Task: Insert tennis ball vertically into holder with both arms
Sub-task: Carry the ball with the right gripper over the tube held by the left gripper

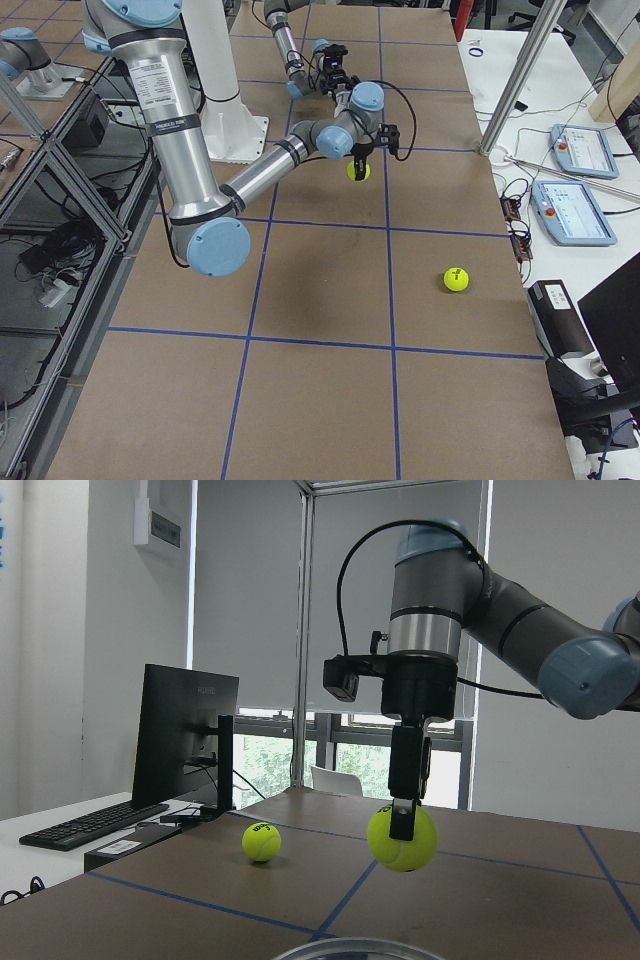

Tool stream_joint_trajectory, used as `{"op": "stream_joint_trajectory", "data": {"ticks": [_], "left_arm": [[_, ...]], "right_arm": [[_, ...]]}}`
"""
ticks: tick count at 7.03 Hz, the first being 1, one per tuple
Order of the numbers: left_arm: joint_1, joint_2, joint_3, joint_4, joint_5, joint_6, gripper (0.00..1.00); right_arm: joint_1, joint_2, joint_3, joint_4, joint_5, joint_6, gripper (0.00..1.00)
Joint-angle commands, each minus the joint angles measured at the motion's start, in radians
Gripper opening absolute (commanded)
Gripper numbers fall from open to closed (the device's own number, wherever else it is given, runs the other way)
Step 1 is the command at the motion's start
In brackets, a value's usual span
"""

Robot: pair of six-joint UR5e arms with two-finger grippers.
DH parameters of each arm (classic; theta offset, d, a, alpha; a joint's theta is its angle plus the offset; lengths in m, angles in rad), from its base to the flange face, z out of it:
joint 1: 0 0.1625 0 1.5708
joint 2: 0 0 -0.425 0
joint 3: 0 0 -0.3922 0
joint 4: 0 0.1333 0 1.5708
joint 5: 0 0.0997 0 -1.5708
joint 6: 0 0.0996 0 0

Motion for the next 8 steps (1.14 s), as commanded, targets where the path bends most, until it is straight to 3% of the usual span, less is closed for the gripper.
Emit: {"op": "stream_joint_trajectory", "data": {"ticks": [1, 4, 6, 8], "left_arm": [[0.001, 0.0, 0.0, 0.0, 0.001, 0.0, 0.91], [0.001, 0.0, -0.001, 0.0, 0.001, 0.0, 0.91], [0.001, -0.001, -0.001, 0.001, 0.001, 0.0, 0.91], [0.001, -0.001, -0.001, 0.002, 0.001, 0.0, 0.91]], "right_arm": [[-0.055, 0.125, 0.062, -0.09, -0.003, 0.163, 0.0], [-0.14, 0.296, 0.047, -0.092, -0.053, 0.358, 0.0], [-0.197, 0.428, -0.052, -0.092, -0.127, 0.426, 0.0], [-0.245, 0.449, -0.073, -0.092, -0.194, 0.437, 0.0]]}}
